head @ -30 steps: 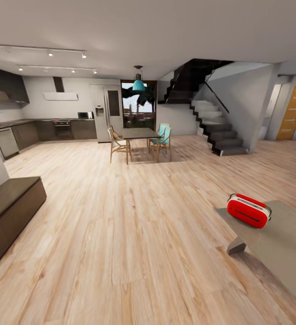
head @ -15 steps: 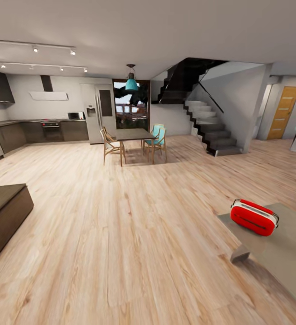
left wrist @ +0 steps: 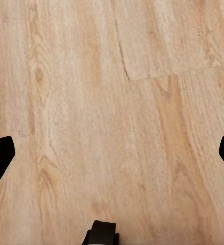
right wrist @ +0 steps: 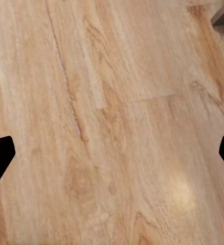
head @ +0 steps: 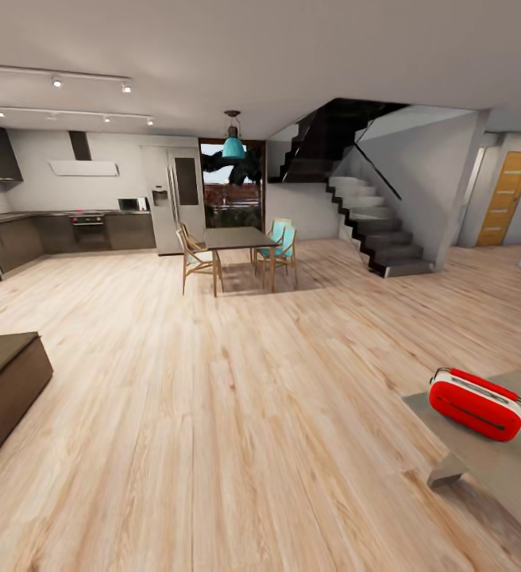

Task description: Turn on the radio receiver that's on the table in the living room.

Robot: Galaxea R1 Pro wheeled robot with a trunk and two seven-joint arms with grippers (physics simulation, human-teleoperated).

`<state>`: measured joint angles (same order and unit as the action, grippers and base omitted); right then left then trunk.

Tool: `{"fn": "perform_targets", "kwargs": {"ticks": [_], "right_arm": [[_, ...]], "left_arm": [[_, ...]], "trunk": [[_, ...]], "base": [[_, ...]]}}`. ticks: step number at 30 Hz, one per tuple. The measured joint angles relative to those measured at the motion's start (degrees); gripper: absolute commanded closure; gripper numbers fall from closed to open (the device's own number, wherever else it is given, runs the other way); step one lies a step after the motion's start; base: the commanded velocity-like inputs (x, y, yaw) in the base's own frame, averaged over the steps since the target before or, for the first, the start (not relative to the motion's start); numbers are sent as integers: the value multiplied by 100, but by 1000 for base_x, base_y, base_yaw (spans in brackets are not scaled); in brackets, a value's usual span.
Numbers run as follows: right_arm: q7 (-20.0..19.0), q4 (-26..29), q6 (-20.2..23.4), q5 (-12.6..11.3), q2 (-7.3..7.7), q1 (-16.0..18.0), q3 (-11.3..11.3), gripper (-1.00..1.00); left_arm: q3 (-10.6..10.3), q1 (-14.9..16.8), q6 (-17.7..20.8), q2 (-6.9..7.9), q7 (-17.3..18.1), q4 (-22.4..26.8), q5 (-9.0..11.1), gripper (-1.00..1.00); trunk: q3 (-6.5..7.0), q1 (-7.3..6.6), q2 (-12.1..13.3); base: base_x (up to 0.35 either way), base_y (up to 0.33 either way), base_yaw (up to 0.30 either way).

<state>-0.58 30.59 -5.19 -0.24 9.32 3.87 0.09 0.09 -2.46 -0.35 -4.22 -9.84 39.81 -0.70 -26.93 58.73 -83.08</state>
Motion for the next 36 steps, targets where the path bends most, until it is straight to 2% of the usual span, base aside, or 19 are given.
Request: {"fn": "perform_targets", "kwargs": {"ticks": [6,36], "right_arm": [[3,0,0,-2,0,0,-8,-100],[1,0,0,-1,0,0,-6,-100]], "left_arm": [[0,0,0,0,0,0,0,-100],[0,0,0,0,0,0,0,-100]], "trunk": [[0,0,0],[0,0,0]], "base": [[329,70,-104],[322,161,-275]]}}
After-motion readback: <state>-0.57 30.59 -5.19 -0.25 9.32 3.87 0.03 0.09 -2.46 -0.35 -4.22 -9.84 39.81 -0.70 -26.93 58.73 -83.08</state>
